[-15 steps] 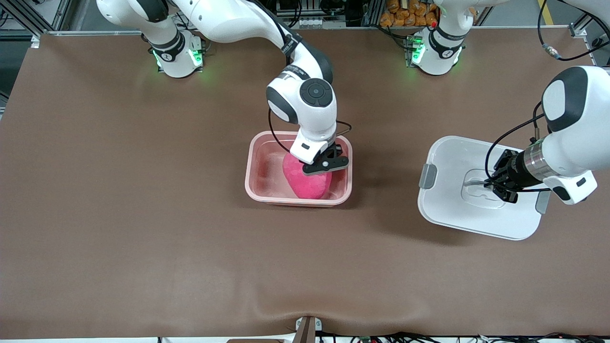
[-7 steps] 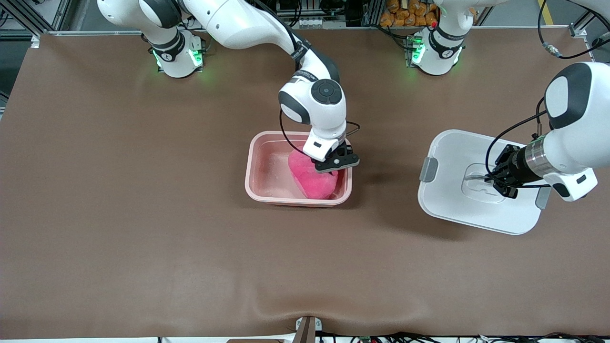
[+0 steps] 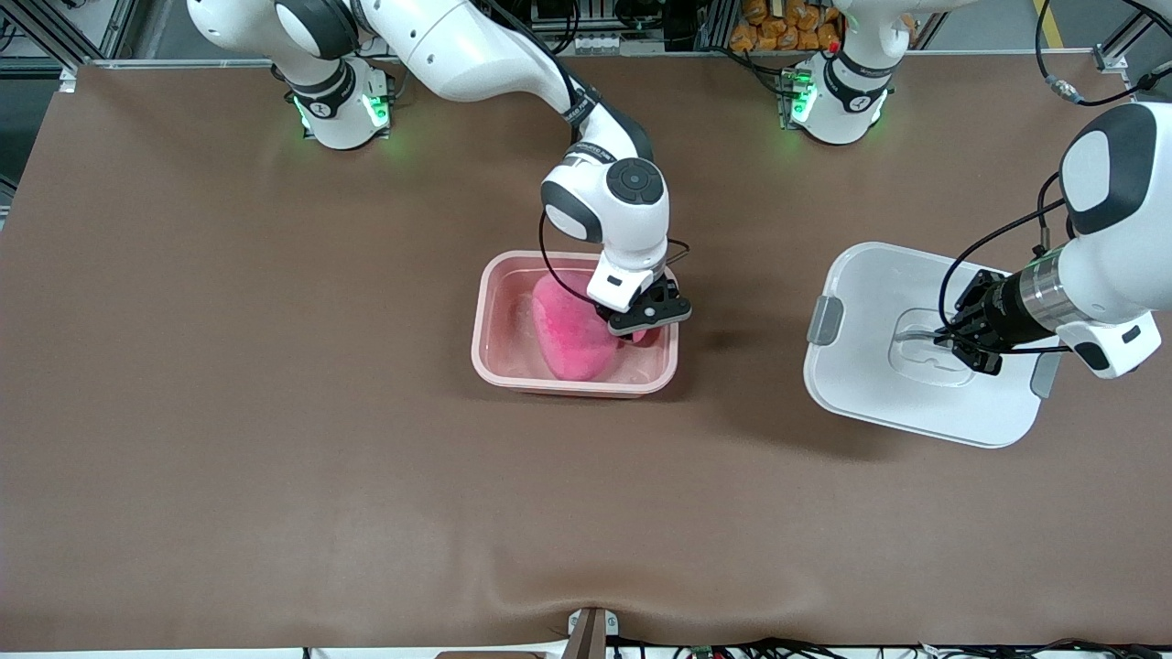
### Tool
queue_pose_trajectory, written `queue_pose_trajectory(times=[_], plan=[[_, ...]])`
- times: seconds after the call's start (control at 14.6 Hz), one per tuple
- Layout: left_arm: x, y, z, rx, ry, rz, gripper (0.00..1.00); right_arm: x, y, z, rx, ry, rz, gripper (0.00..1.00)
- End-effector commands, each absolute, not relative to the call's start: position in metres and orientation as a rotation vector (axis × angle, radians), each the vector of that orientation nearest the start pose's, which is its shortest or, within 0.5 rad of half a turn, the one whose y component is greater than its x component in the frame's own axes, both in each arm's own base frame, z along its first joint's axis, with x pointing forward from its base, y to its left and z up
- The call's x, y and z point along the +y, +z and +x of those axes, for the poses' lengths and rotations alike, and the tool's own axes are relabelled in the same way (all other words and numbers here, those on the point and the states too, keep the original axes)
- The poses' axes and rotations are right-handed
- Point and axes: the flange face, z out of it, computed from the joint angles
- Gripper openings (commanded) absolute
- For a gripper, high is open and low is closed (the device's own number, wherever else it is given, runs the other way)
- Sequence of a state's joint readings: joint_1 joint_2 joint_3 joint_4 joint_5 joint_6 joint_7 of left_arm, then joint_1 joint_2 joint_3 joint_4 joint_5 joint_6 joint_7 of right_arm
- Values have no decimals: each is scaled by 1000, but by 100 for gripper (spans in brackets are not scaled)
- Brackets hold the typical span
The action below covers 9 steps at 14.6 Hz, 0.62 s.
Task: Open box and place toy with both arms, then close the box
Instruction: 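Open the right gripper to release the toy and raise it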
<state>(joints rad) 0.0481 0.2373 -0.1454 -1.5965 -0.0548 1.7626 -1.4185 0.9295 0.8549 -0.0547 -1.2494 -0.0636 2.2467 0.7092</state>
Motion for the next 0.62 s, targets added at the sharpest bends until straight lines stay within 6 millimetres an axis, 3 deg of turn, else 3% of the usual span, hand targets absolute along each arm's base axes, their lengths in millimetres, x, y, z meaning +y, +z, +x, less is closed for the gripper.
queue_pose_trajectory(times=[0.0,0.21,0.55], plan=[[-56,501,619,-1949,190,-2499,0,596,273,489,-328,-295,-3082,100],[-57,502,619,-1951,187,-2501,0,589,285,495,-310,-290,-3090,100],[-66,511,621,-1975,172,-2500,0,568,325,509,-256,-269,-3129,100]])
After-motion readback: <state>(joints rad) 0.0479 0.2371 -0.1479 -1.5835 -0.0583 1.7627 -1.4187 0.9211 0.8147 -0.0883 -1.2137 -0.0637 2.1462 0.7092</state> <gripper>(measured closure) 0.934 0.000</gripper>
